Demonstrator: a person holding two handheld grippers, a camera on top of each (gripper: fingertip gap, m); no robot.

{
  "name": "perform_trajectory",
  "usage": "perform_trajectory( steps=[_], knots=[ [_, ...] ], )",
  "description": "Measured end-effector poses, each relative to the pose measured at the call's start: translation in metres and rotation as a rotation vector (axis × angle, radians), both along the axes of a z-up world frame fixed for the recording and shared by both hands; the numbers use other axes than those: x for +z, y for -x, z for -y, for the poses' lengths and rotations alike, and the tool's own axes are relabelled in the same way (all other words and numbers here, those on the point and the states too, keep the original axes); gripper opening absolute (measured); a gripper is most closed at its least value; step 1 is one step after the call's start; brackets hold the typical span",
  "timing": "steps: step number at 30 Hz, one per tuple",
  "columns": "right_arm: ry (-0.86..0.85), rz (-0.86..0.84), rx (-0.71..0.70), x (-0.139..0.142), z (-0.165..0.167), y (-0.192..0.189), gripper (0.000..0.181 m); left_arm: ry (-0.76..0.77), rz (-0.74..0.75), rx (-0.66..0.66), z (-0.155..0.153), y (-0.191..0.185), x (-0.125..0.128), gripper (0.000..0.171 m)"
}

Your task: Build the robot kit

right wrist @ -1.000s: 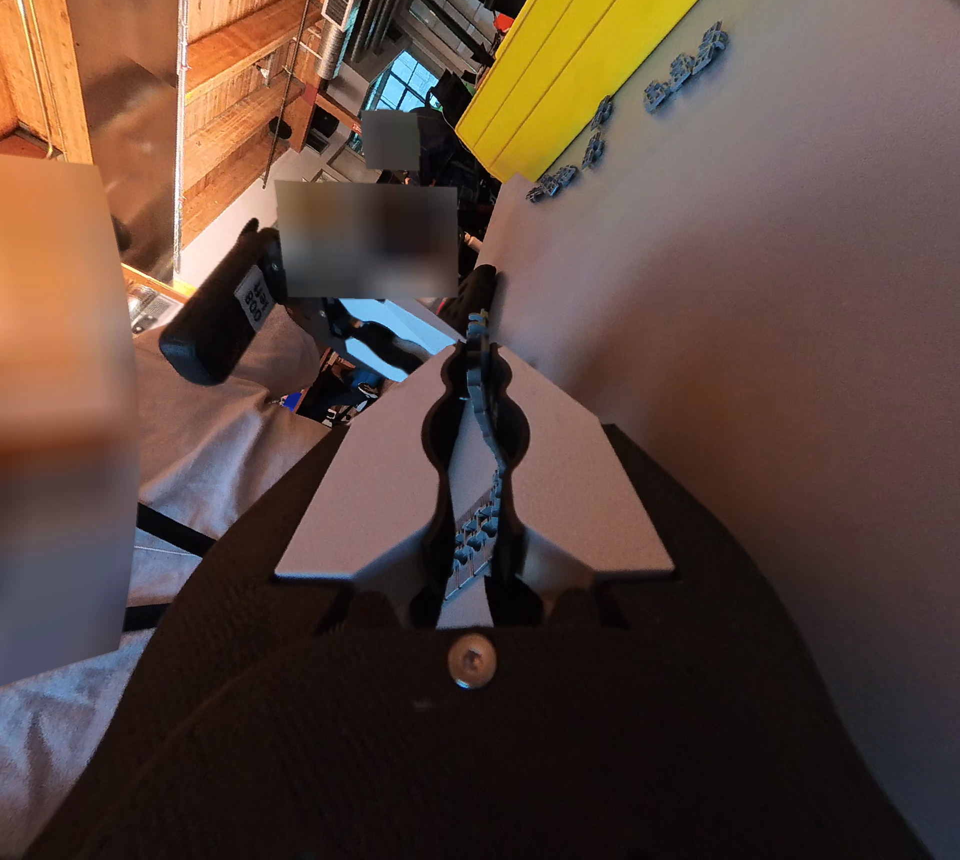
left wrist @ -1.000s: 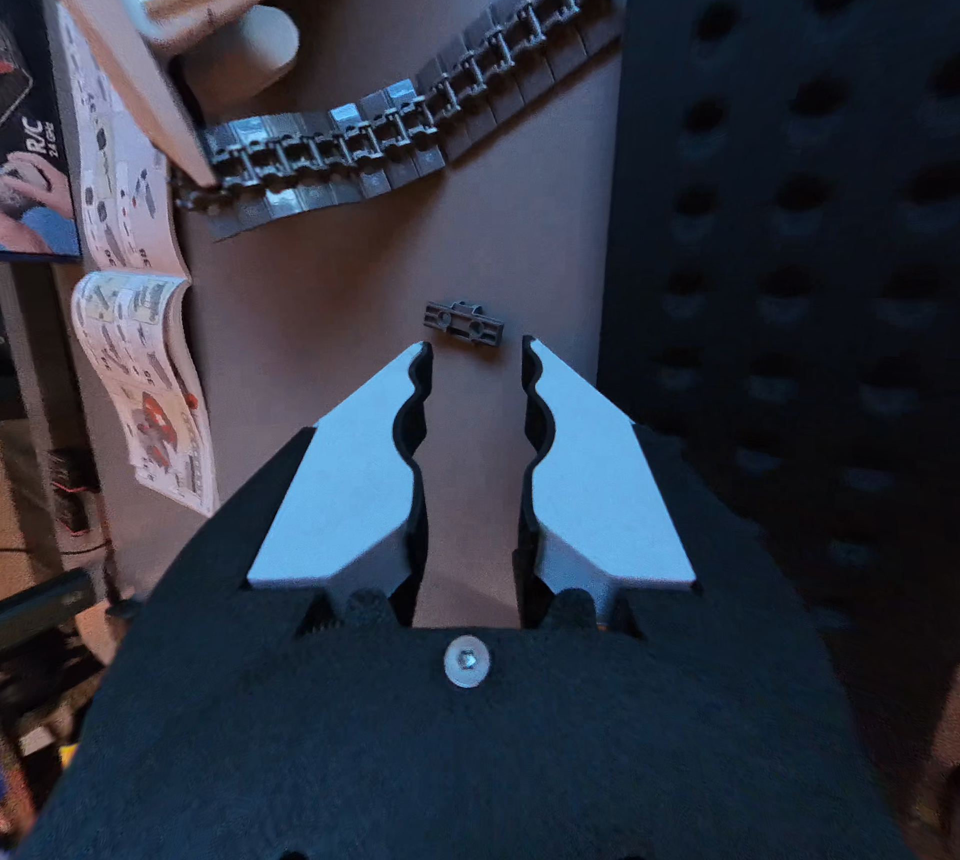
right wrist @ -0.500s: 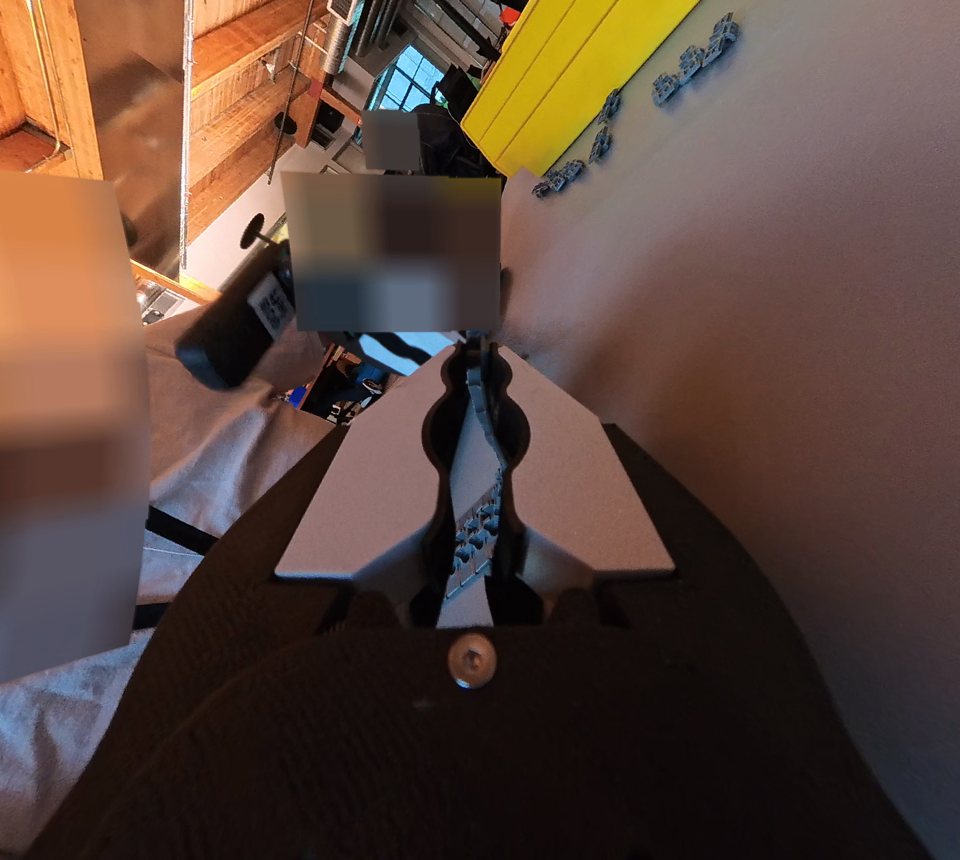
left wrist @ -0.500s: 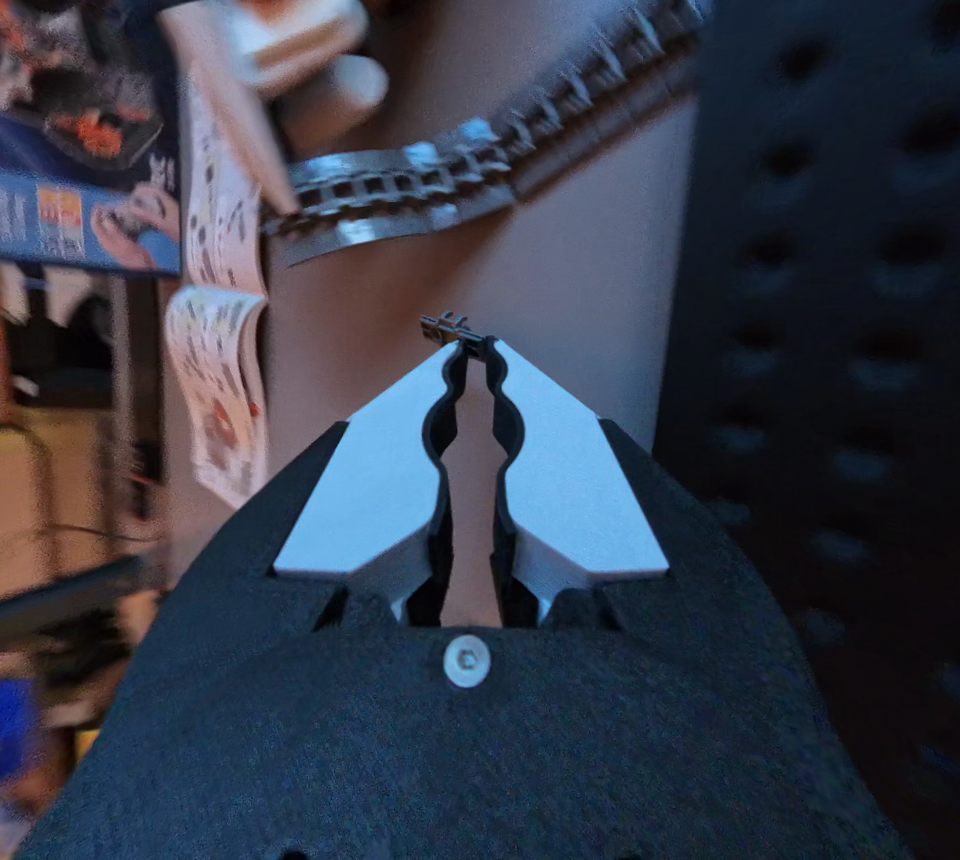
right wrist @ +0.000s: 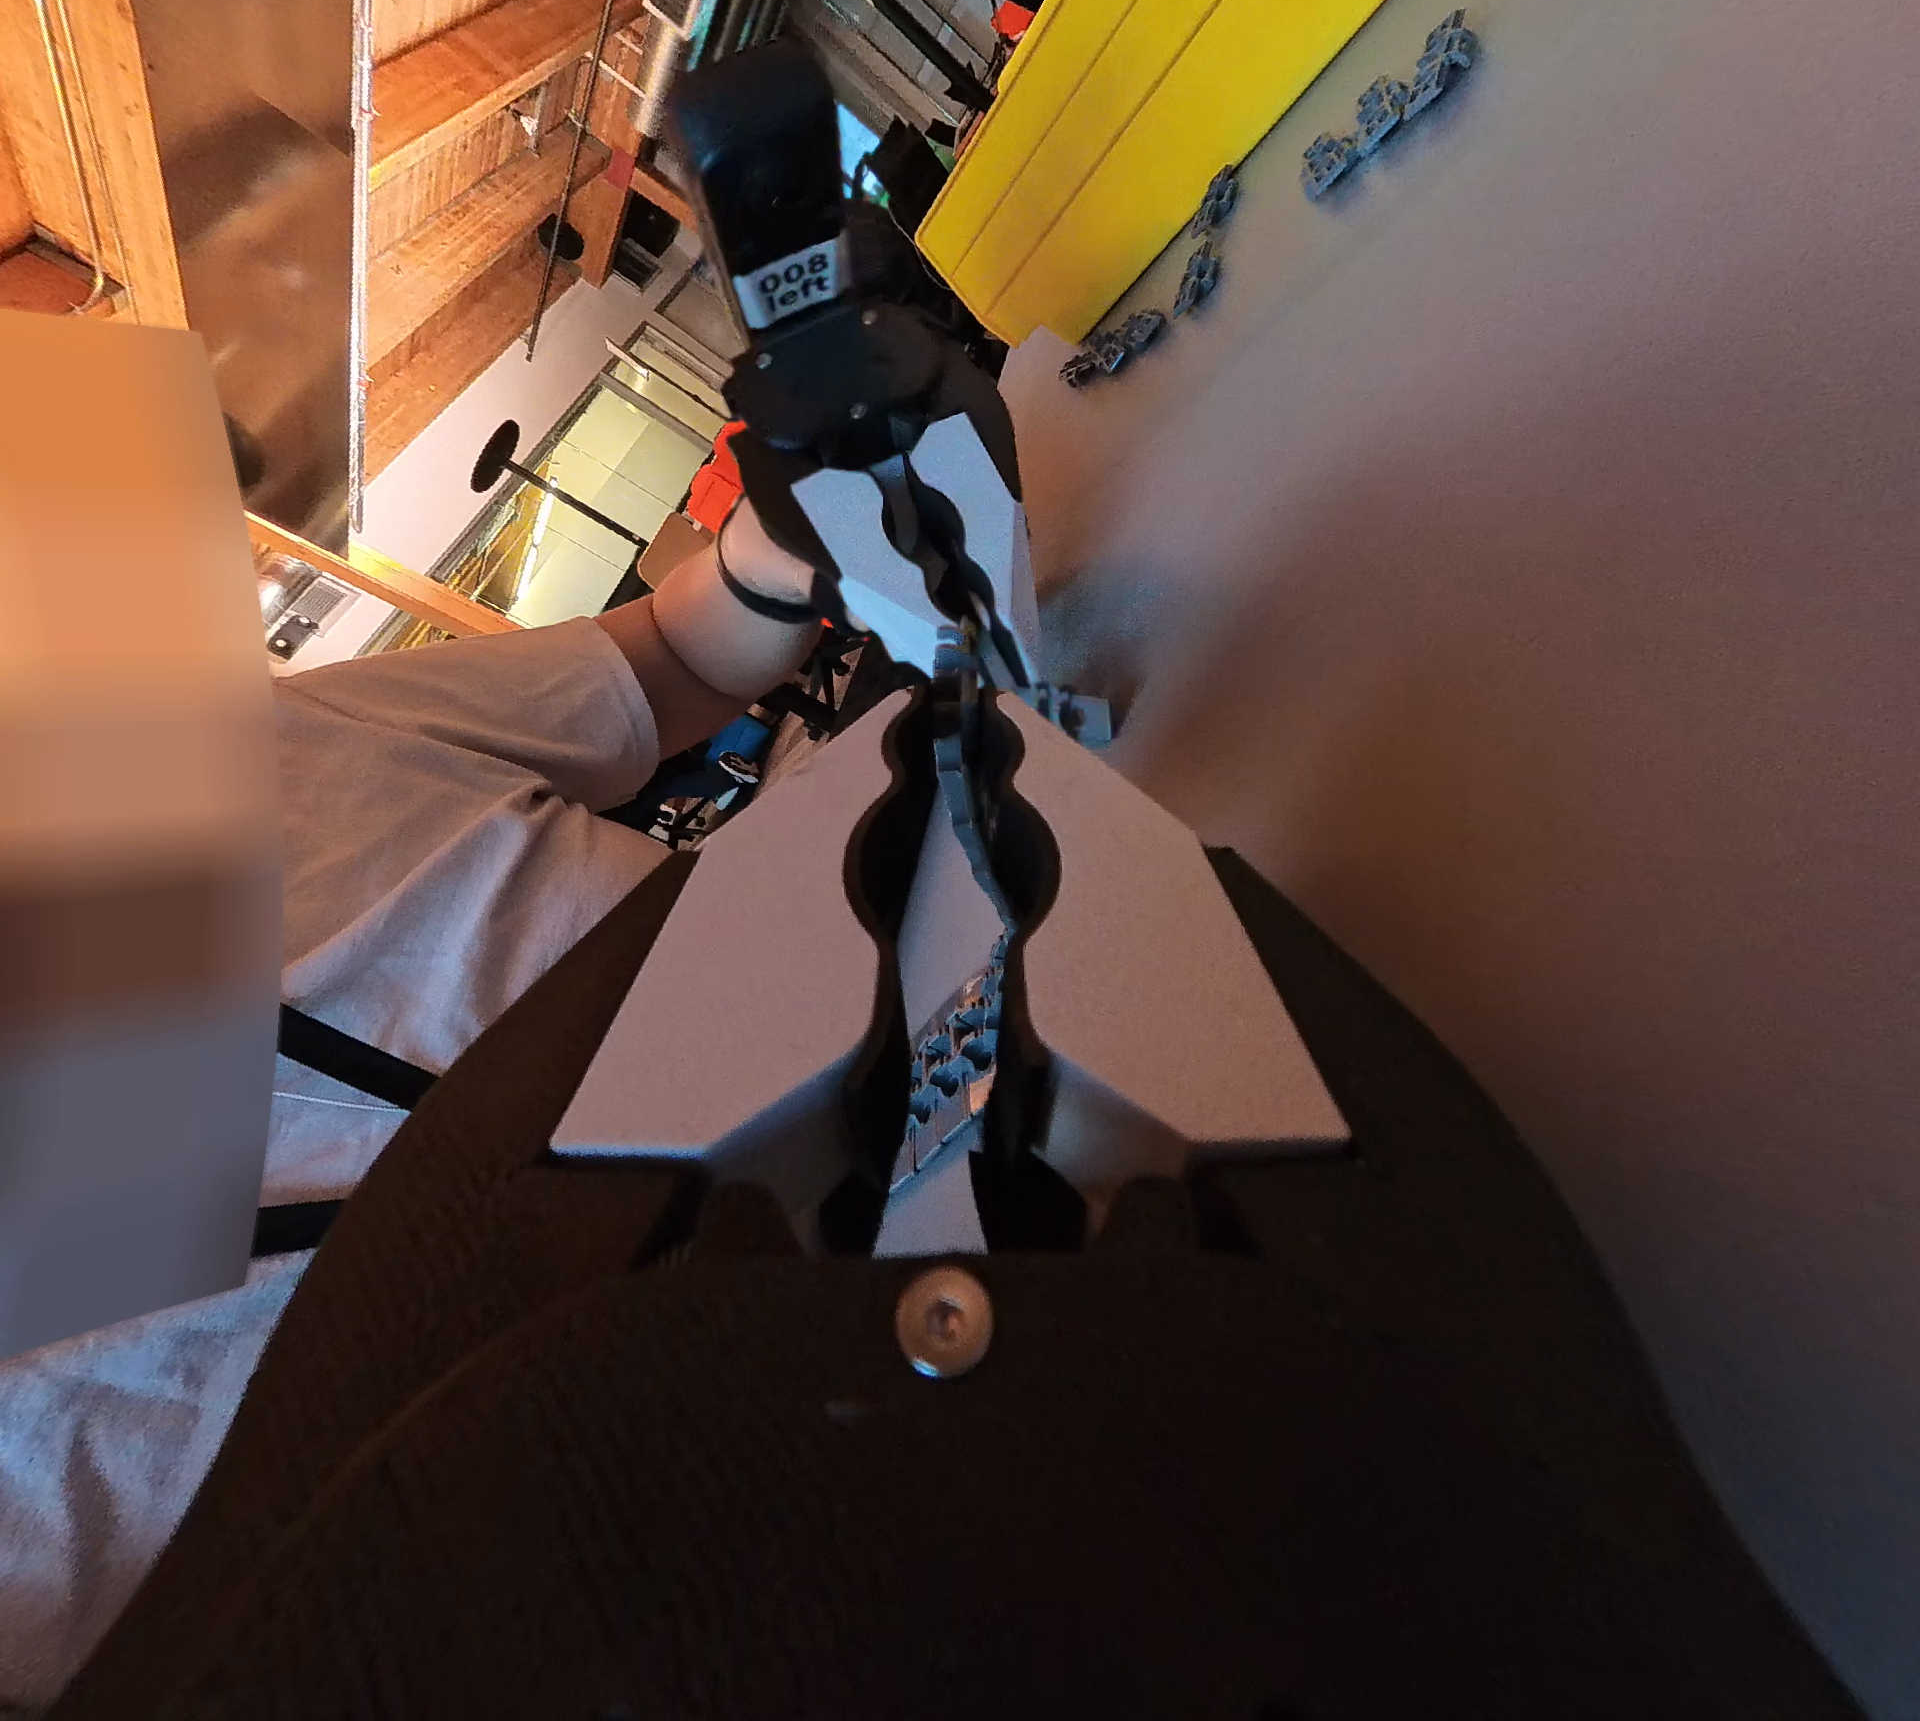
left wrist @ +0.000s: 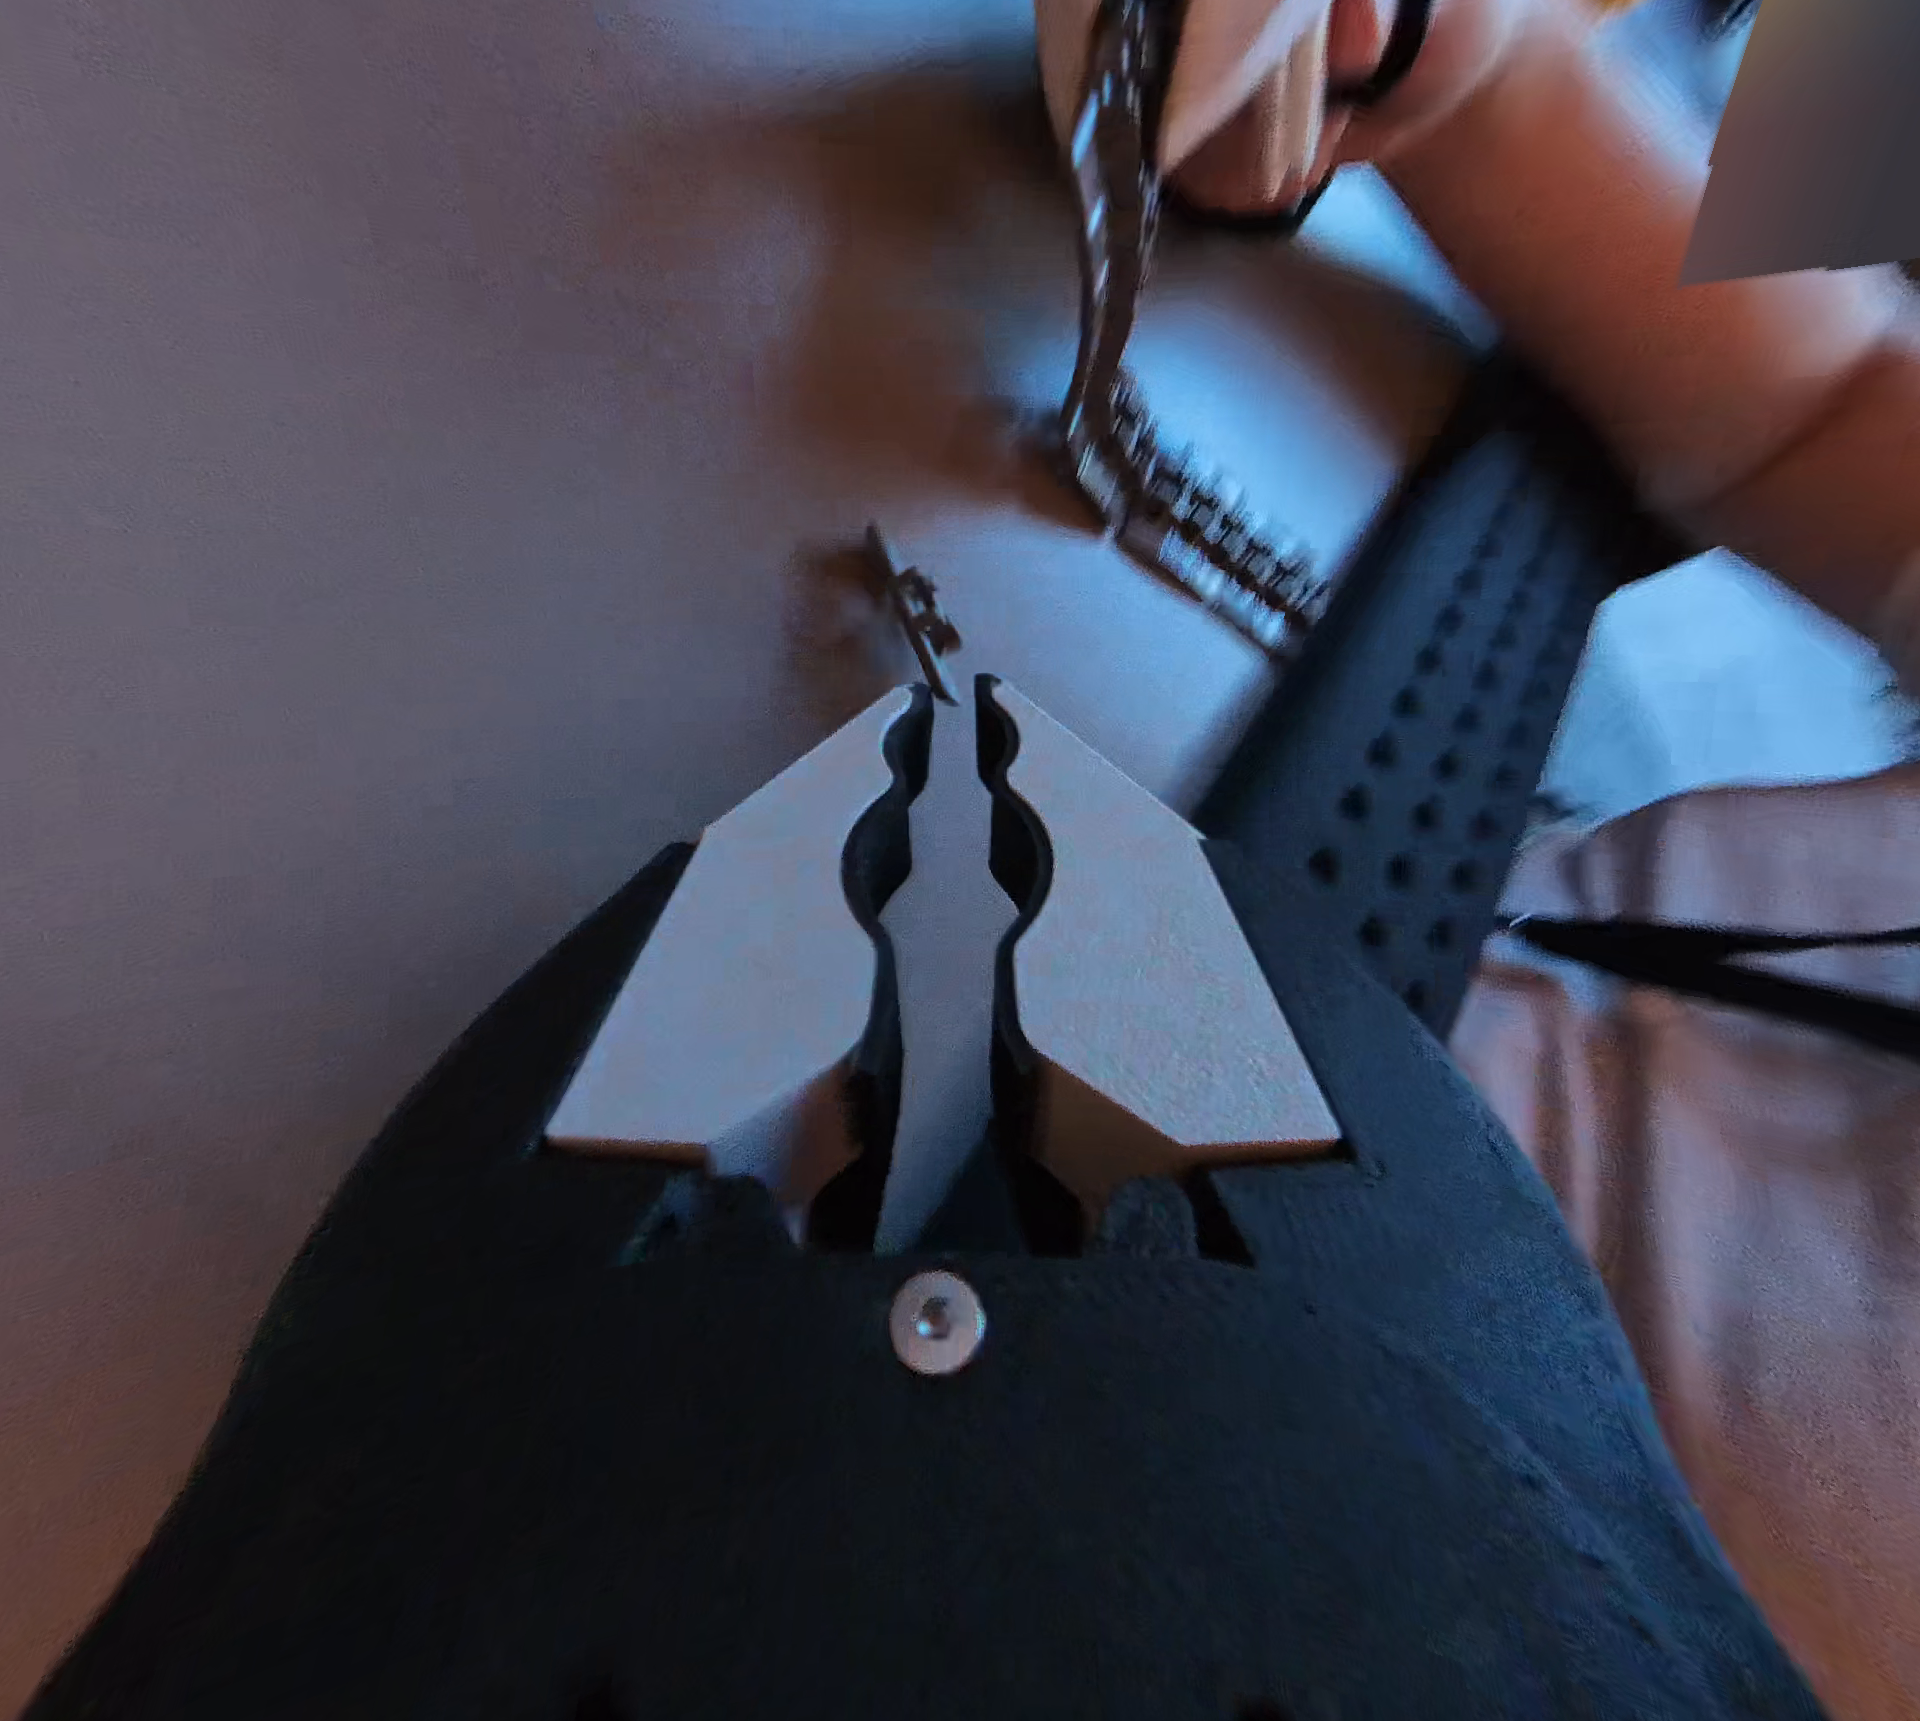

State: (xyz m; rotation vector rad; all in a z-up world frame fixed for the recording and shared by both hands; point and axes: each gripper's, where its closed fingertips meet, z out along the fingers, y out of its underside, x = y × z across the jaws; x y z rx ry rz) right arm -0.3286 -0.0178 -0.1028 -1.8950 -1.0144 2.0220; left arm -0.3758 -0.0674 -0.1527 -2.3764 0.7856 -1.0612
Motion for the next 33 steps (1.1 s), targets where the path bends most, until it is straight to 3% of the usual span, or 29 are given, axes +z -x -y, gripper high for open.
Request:
perform_trajectory(
  steps=[2, 4, 9, 13, 17, 24, 33],
  knots=[
    [0.001, 0.000, 0.001, 0.000, 0.000, 0.000, 0.005, -0.034, -0.112, -0.093, 0.009, 0.004, -0.011, 0.000],
    [-0.001, -0.001, 0.000, 0.000, 0.000, 0.000, 0.005, -0.030, -0.127, -0.121, 0.012, 0.004, -0.010, 0.000],
    [0.001, 0.000, 0.003, 0.000, 0.000, 0.000, 0.005, -0.059, -0.167, -0.149, 0.001, 0.011, 0.000, 0.025],
    [0.002, -0.002, 0.006, 0.000, 0.001, 0.000, 0.005, -0.322, -0.284, -0.377, 0.000, 0.005, 0.002, 0.030],
    [-0.001, -0.002, 0.005, 0.000, 0.001, 0.000, 0.005, -0.474, -0.307, -0.471, -0.009, -0.001, 0.005, 0.022],
    [0.009, -0.001, 0.013, 0.000, 0.001, 0.000, 0.005, -0.475, -0.291, -0.556, -0.005, -0.011, -0.002, 0.021],
    [0.006, 0.039, 0.023, -0.006, 0.004, 0.002, 0.005, -0.513, -0.384, -0.682, -0.007, -0.013, -0.010, 0.013]
  ],
)
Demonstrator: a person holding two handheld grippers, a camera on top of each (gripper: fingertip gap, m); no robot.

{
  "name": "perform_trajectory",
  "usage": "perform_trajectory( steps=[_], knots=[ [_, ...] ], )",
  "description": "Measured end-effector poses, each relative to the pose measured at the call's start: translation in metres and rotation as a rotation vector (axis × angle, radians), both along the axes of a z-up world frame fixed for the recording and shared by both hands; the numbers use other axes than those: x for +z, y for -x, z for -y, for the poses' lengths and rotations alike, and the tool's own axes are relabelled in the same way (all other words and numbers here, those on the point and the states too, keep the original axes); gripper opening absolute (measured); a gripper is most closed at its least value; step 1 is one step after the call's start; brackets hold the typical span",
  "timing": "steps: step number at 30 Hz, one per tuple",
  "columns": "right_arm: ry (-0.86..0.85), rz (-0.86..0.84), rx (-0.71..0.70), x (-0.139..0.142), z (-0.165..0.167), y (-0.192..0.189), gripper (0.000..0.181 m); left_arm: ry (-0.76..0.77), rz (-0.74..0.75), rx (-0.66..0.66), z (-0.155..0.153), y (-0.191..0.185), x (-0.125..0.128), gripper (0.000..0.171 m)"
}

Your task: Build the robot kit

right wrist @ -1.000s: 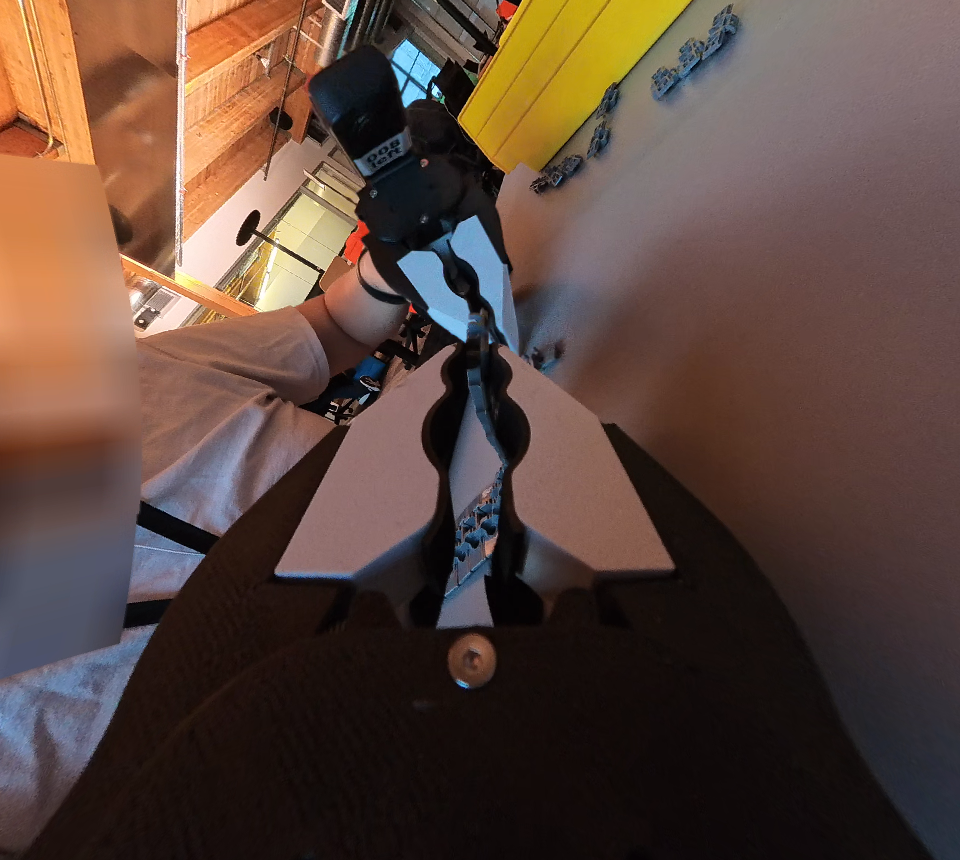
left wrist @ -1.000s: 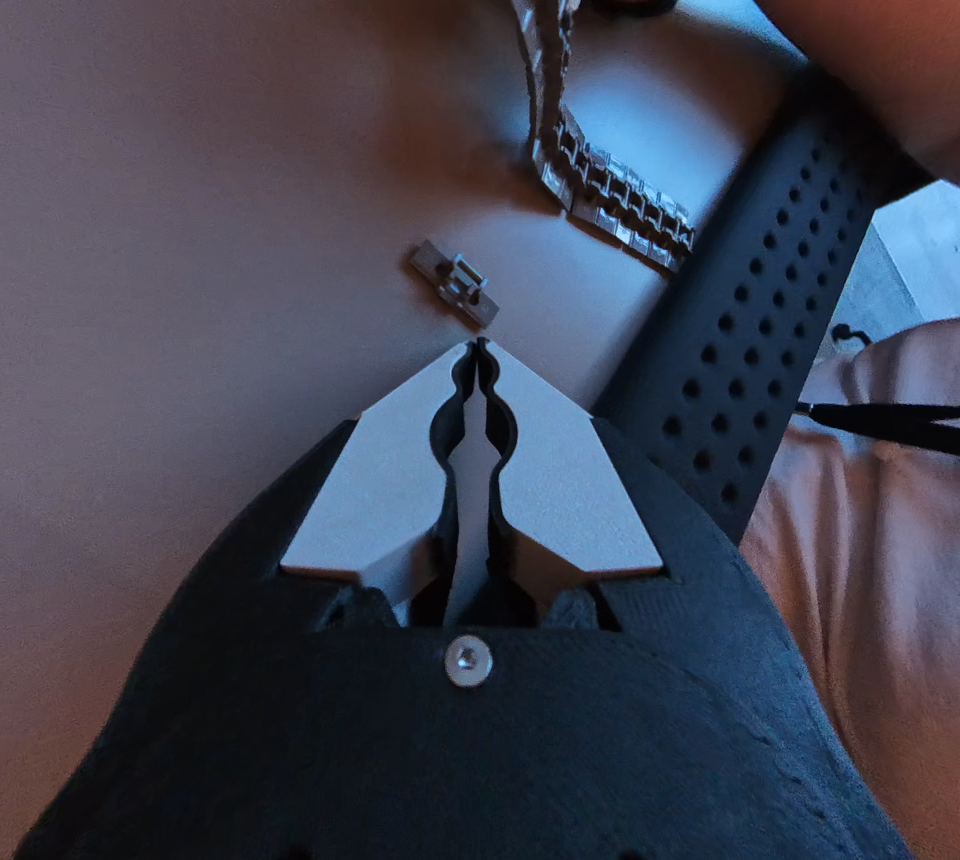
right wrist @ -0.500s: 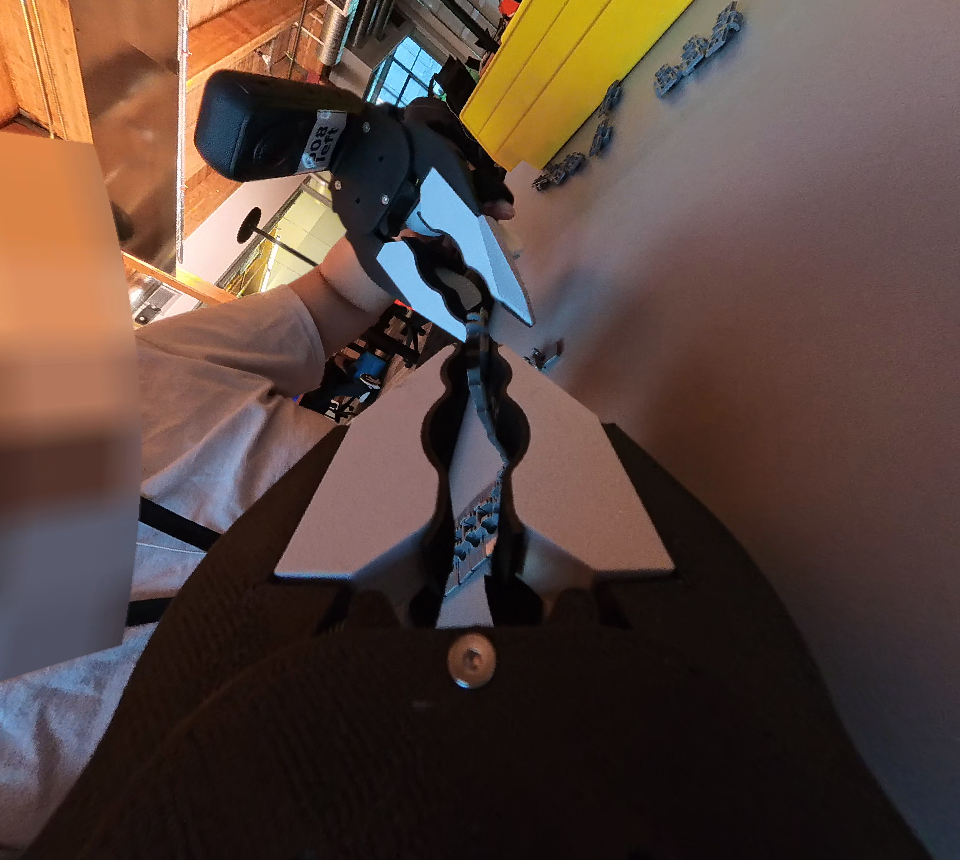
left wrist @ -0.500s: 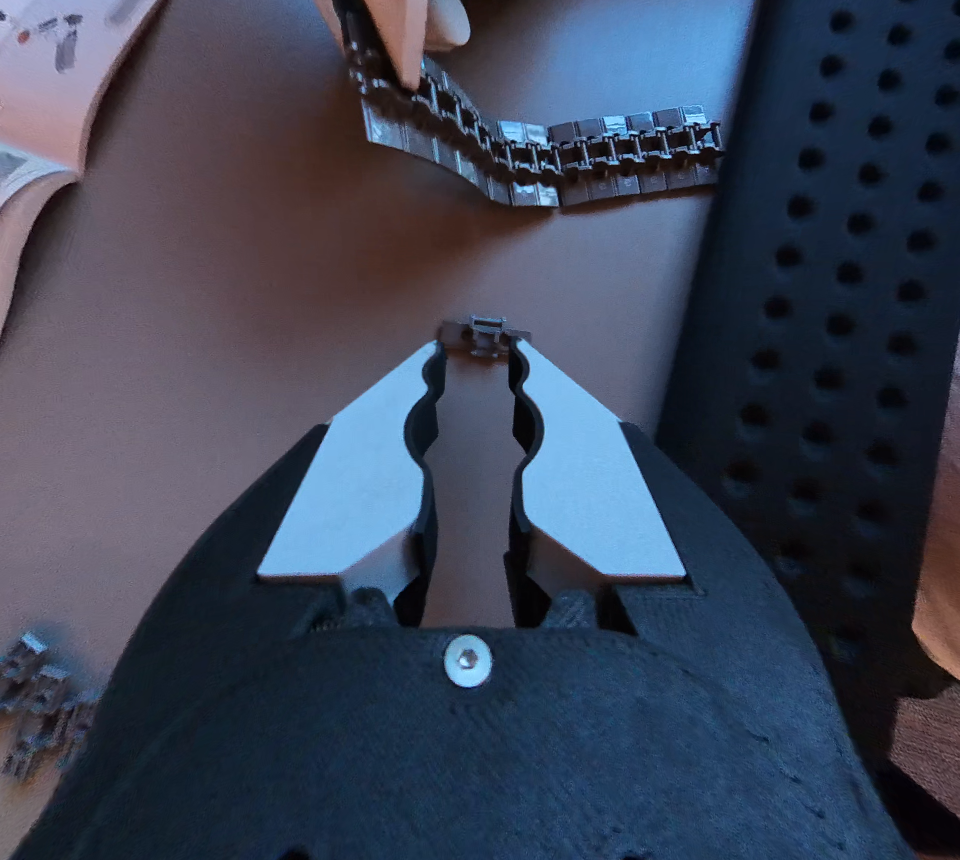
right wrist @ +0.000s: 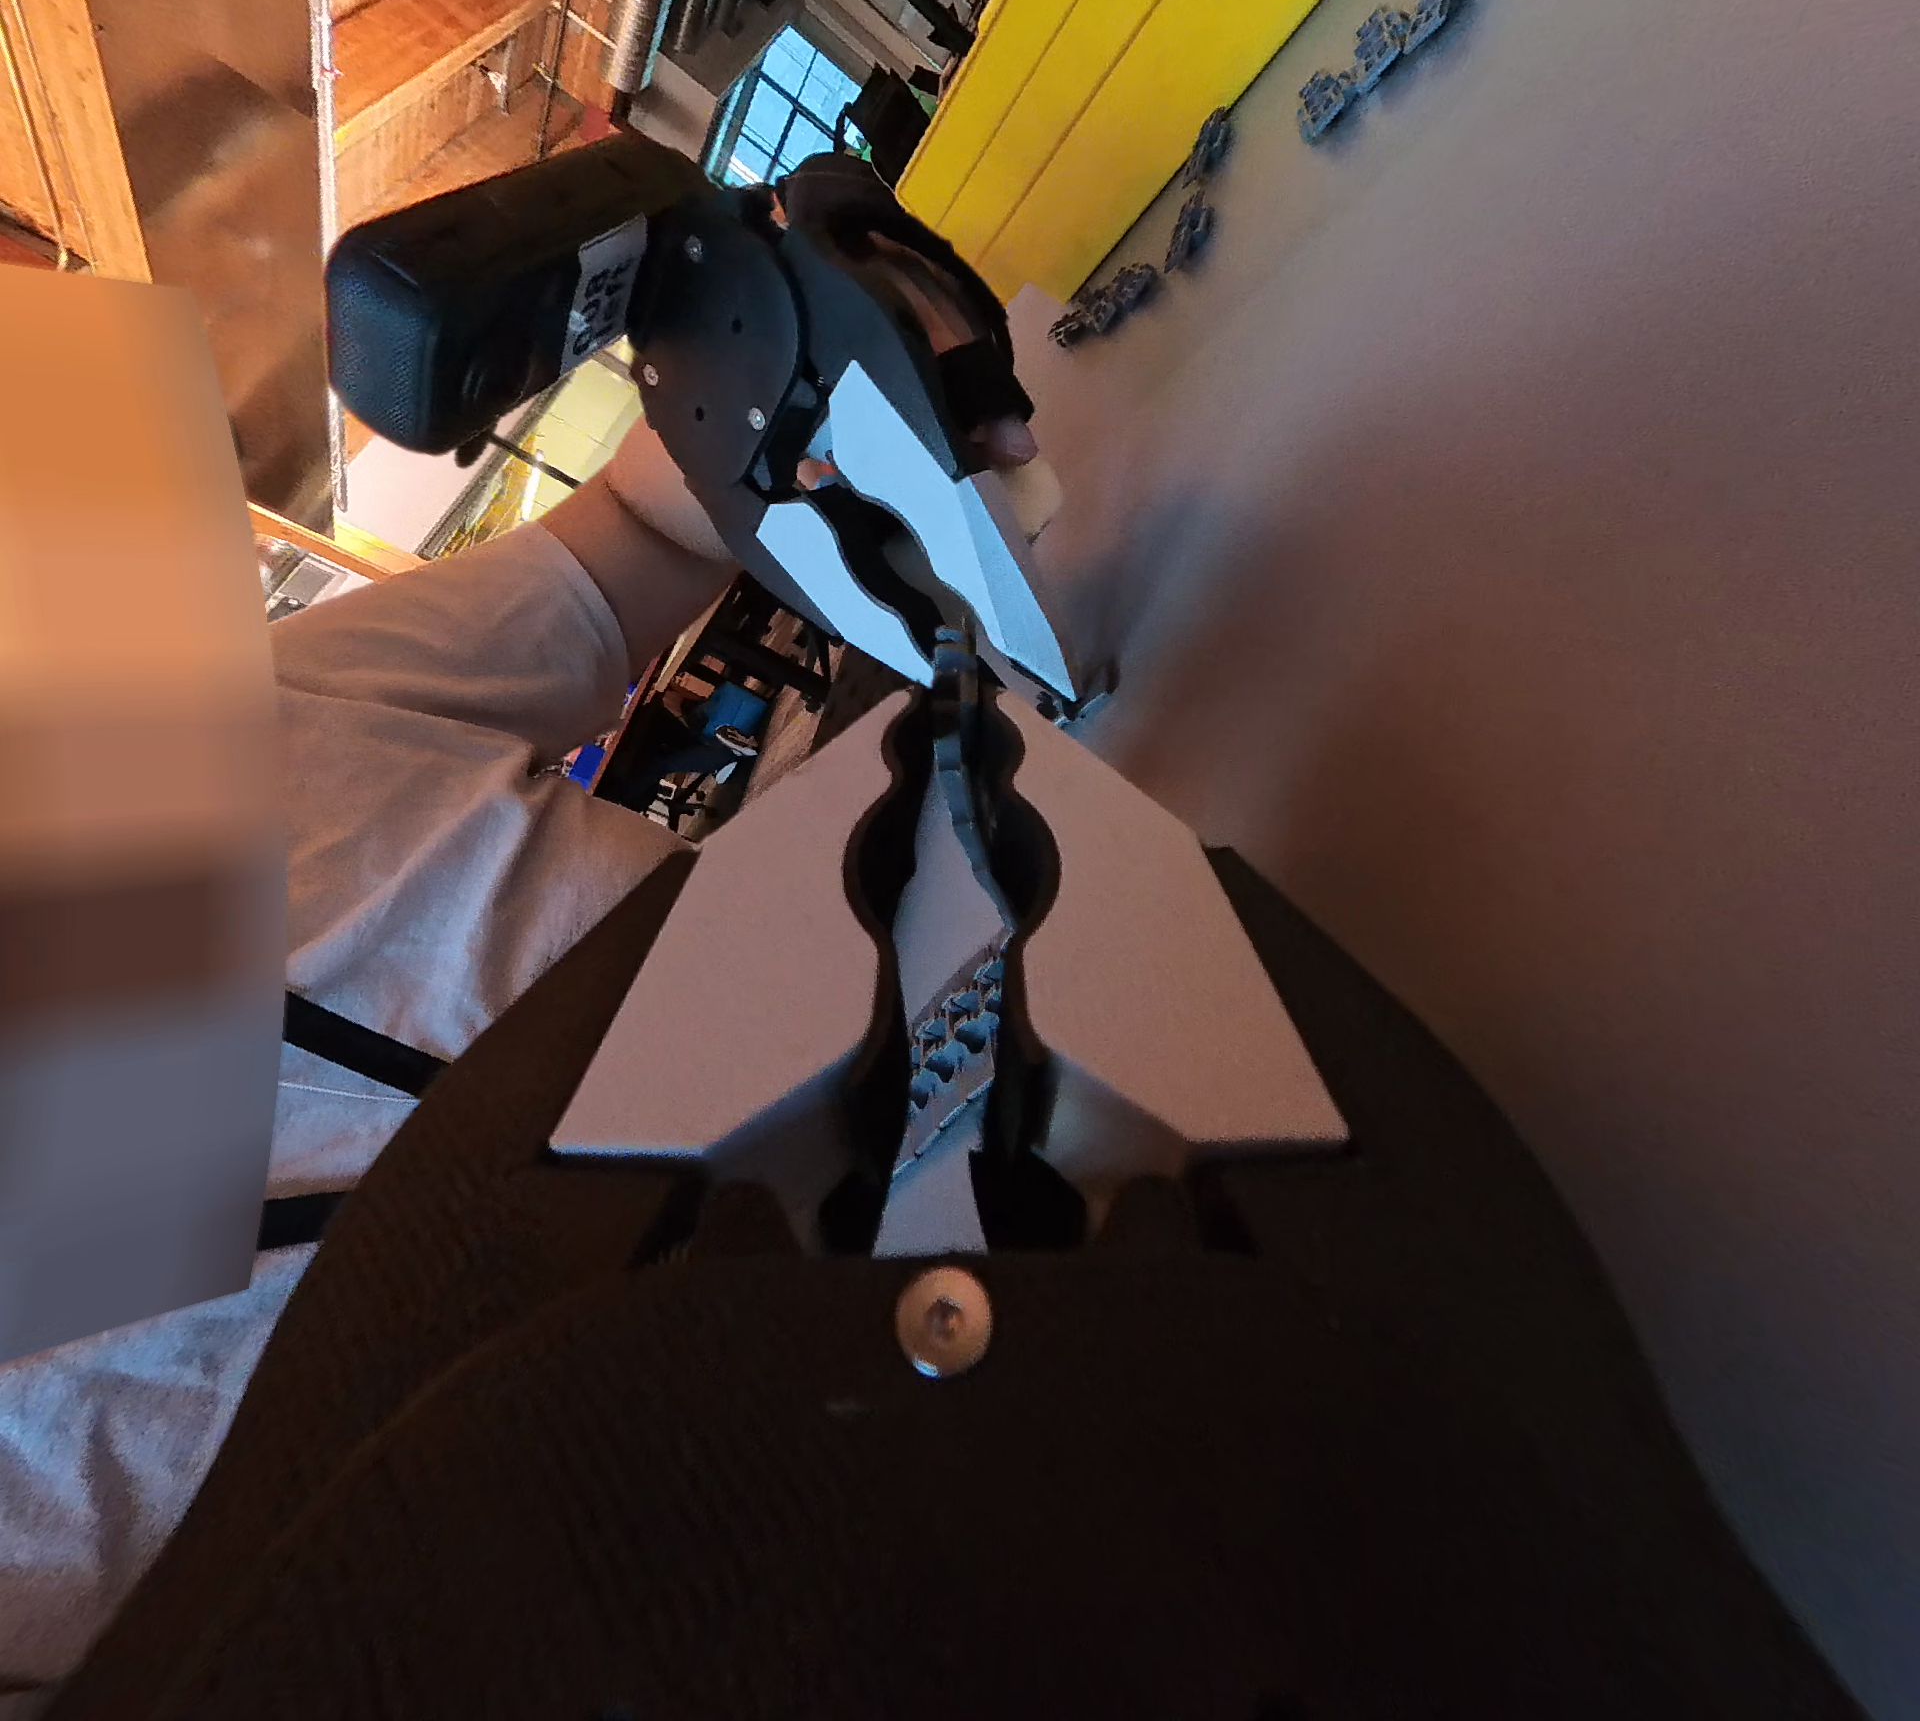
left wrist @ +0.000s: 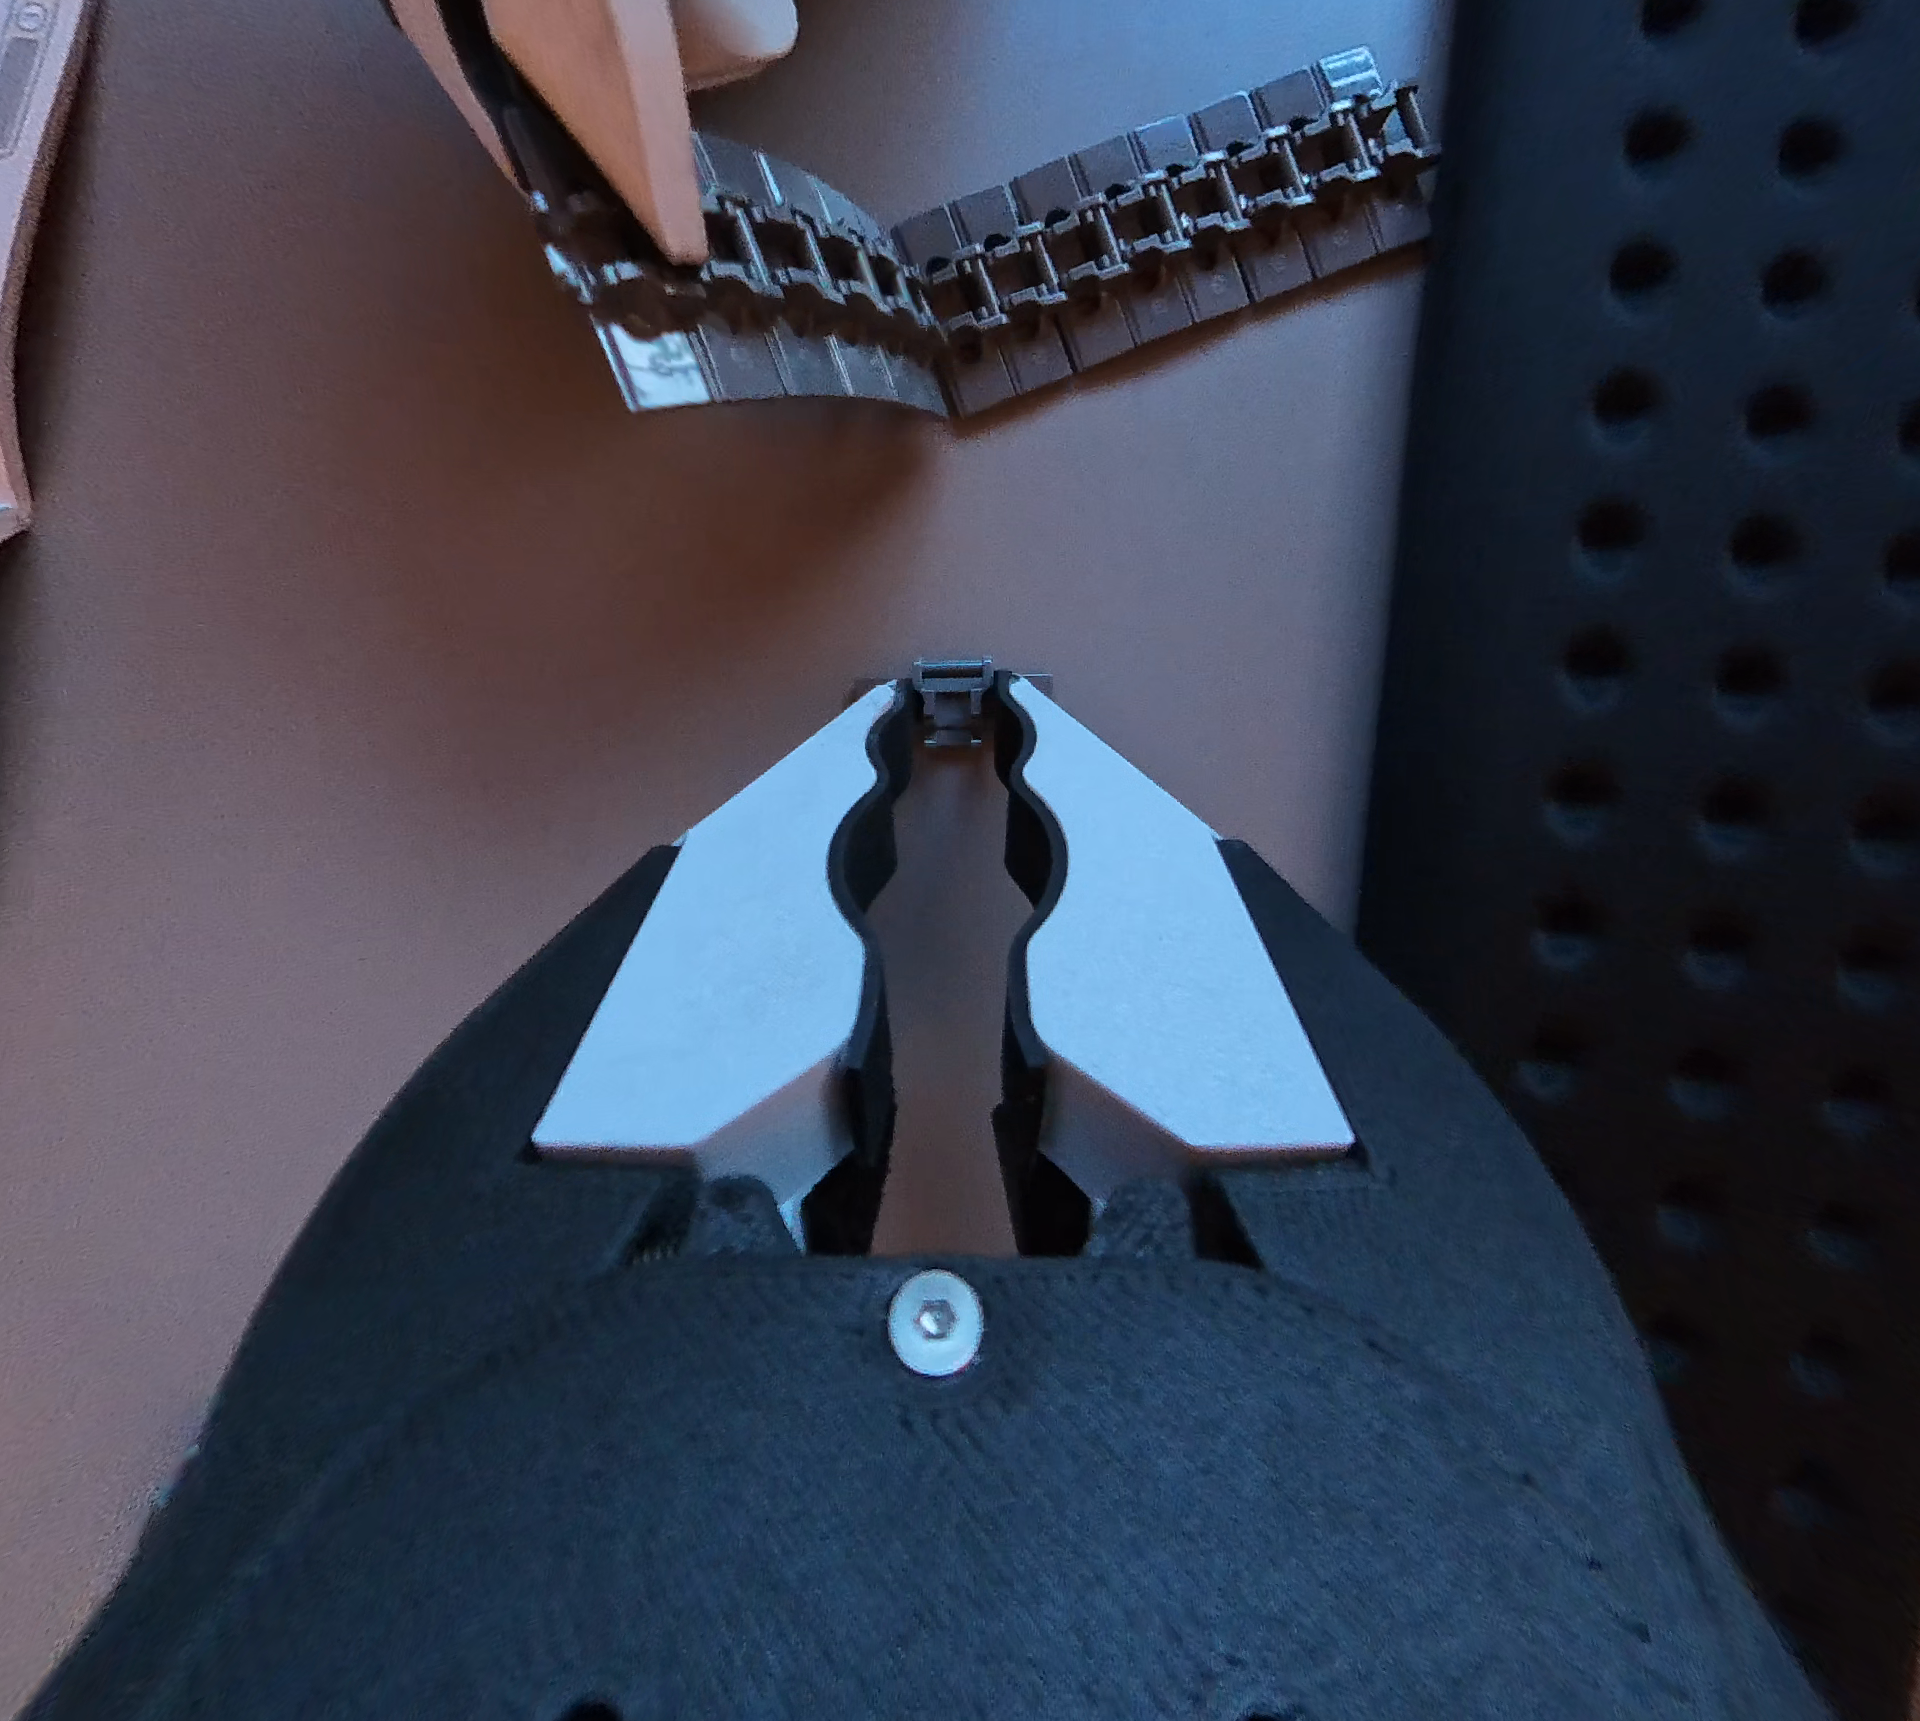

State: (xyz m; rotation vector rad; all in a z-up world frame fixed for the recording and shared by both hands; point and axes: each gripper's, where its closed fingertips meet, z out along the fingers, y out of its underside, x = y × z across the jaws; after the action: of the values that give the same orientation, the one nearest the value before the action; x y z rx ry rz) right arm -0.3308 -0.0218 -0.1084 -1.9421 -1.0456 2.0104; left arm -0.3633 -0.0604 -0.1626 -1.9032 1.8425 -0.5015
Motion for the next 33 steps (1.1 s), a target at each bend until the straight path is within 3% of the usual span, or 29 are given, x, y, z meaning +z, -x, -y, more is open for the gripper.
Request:
perform_trajectory(
  steps=[11, 27, 31, 33],
  knots=[
    [-0.002, -0.006, 0.011, 0.001, 0.002, 0.000, 0.005, -0.056, -0.018, -0.087, 0.001, 0.000, 0.000, 0.014],
    [0.005, -0.019, 0.035, 0.003, 0.006, -0.001, 0.005, -0.036, -0.064, -0.039, 0.000, 0.000, -0.001, 0.012],
    [-0.020, -0.025, 0.040, 0.004, 0.008, 0.000, 0.005, -0.166, 0.000, -0.081, -0.011, -0.006, 0.032, 0.012],
    [-0.013, -0.021, 0.038, 0.003, 0.008, 0.001, 0.005, -0.307, 0.000, -0.182, -0.018, -0.011, 0.055, 0.012]
  ],
)
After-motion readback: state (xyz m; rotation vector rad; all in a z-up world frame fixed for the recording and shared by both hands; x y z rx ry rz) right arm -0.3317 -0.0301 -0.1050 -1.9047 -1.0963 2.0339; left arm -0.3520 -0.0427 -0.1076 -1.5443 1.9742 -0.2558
